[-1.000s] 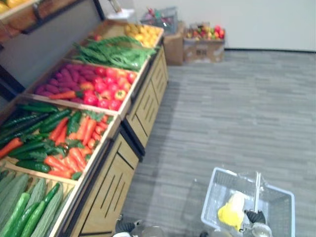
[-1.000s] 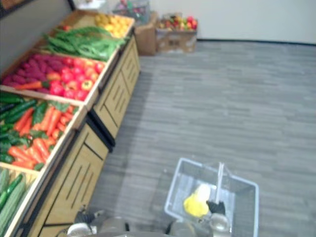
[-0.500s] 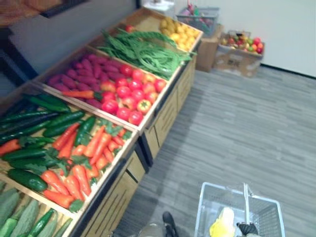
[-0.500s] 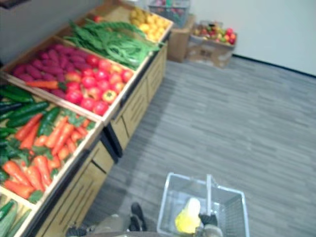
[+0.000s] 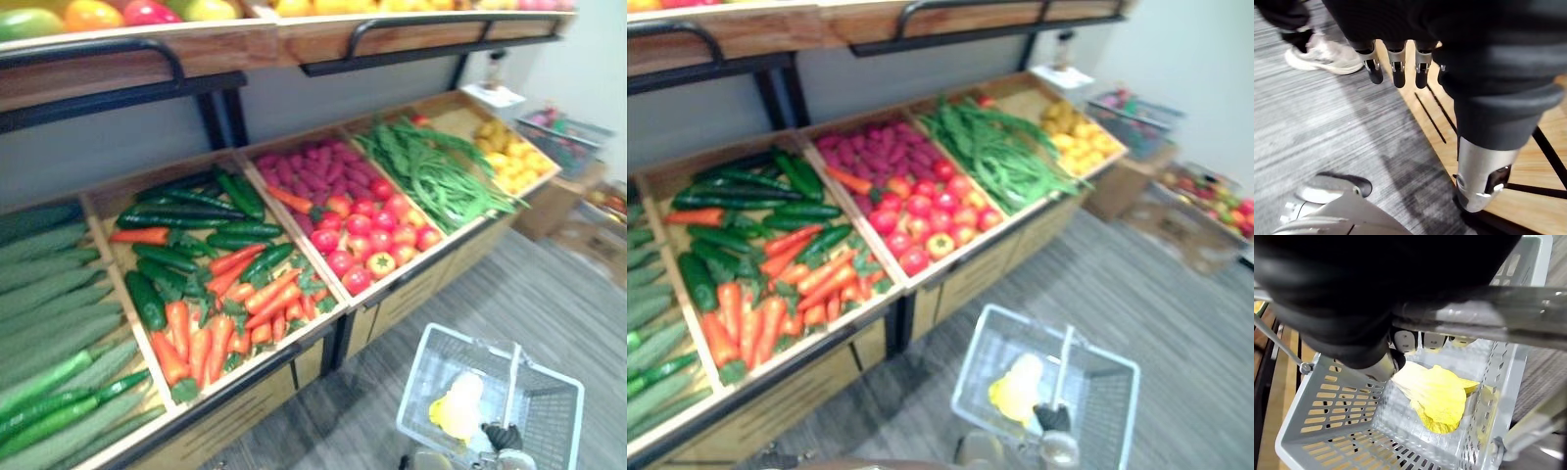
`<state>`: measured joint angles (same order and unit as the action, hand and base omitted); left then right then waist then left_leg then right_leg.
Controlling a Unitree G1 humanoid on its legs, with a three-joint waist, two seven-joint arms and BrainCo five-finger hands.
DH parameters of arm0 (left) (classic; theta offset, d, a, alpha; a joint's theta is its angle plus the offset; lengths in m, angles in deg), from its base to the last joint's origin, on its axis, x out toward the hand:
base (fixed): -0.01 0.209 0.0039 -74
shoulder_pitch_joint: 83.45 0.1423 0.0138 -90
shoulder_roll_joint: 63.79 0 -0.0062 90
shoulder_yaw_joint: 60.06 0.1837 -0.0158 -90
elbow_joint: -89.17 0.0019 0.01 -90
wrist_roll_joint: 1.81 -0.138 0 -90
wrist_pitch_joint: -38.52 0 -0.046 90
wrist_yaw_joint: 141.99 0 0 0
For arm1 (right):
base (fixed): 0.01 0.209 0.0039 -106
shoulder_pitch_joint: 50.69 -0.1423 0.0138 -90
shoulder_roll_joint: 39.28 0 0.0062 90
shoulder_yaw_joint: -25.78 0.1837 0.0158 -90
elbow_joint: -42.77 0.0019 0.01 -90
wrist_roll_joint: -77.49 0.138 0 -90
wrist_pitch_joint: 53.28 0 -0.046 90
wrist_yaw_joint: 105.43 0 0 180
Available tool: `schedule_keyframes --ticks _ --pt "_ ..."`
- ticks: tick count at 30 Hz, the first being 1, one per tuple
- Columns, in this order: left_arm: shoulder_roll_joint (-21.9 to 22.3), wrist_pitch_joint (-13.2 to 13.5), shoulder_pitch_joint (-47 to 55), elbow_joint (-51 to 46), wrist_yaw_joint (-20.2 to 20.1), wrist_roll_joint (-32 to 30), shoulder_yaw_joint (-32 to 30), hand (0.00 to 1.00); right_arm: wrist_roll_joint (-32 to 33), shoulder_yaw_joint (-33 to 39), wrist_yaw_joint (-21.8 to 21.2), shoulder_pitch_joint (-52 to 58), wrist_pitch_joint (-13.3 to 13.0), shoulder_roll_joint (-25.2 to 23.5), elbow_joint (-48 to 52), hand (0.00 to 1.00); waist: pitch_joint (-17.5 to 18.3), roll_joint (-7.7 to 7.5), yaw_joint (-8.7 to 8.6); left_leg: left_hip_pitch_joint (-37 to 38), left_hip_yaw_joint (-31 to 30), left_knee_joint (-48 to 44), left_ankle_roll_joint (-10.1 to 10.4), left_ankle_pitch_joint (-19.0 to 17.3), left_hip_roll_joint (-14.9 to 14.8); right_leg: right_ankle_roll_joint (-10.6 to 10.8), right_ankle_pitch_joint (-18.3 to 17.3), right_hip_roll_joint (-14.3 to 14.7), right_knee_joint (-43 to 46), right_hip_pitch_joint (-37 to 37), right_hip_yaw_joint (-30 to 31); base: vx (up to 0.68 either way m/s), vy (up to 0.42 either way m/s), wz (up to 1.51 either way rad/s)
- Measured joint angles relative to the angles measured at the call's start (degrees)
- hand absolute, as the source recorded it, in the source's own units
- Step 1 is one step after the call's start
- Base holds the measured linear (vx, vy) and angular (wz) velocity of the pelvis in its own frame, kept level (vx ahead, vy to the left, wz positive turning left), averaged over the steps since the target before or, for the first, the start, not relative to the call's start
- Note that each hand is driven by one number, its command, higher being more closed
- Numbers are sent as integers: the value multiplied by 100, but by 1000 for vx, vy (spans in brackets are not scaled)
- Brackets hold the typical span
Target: Pick vegetable in the basket
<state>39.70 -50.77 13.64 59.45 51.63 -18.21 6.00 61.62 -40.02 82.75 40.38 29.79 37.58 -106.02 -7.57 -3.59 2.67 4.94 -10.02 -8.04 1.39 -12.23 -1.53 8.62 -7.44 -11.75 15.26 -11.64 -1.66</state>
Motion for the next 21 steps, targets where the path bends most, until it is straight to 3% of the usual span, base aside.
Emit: schedule_keyframes --ticks 1,2,4,6,7,9,10,12,14,17,21 --pt "-20 2 21 -9 -6 1 -174 0 -9 -4 -46 19 1 -52 -6 100 35 -154 28 -69 -121 -104 168 -148 22 -8 236 -129 -330 107 76 297 -700 124" --pt "-23 0 42 6 -8 1 -276 0 -9 4 -80 29 6 -63 -22 100 40 -217 43 -73 -191 -125 269 -239 11 212 647 -192 -253 100 13 255 -669 105" --pt "232 4 32 40 -11 35 -556 0 -8 87 -122 -24 64 156 -18 100 63 200 55 -57 208 -32 395 -33 -519 -114 148 113 181 88 -522 254 -506 89" --pt "347 2 103 71 3 83 -675 0 -16 69 -129 -75 110 230 -75 100 72 377 57 19 331 302 696 336 -807 -278 -24 298 308 85 -764 206 -389 52" --pt "388 -1 135 72 12 252 -815 0 -18 70 -131 -108 139 265 -81 100 81 390 53 5 335 421 767 588 -917 -380 -82 381 305 100 -884 217 -424 38" --pt "402 0 142 69 13 325 -901 0 -19 80 -137 -109 138 239 -158 100 75 383 31 -106 337 401 756 828 -988 -474 -139 405 259 184 -1125 163 -269 52" --pt "401 2 148 62 13 424 -906 0 -15 186 -128 -117 140 243 -280 100 74 381 -75 -196 446 386 766 1037 -1011 -516 -162 376 207 316 -1367 182 -202 98" --pt "401 1 150 51 30 440 -853 0 7 384 -117 -73 156 245 -331 100 72 377 -177 -267 903 387 776 1309 -1021 -537 -158 303 36 602 -1692 160 -164 95" --pt "411 1 160 -191 182 441 -535 0 16 458 -110 -80 163 302 -456 100 74 383 -162 -258 1518 544 765 1470 -1008 -550 -150 299 -96 722 -1851 56 -65 53" --pt "410 22 186 -684 514 371 28 0 20 406 -59 -73 137 305 -473 100 67 396 -142 -270 1575 852 752 1521 -1015 -563 -50 352 -254 662 -1959 -2 19 22" --pt "421 246 334 -1795 1225 -209 831 0 123 197 181 -37 5 267 -487 100 60 389 -151 -286 1696 1051 663 1435 -939 -455 243 373 -580 677 -1960 -58 75 4"
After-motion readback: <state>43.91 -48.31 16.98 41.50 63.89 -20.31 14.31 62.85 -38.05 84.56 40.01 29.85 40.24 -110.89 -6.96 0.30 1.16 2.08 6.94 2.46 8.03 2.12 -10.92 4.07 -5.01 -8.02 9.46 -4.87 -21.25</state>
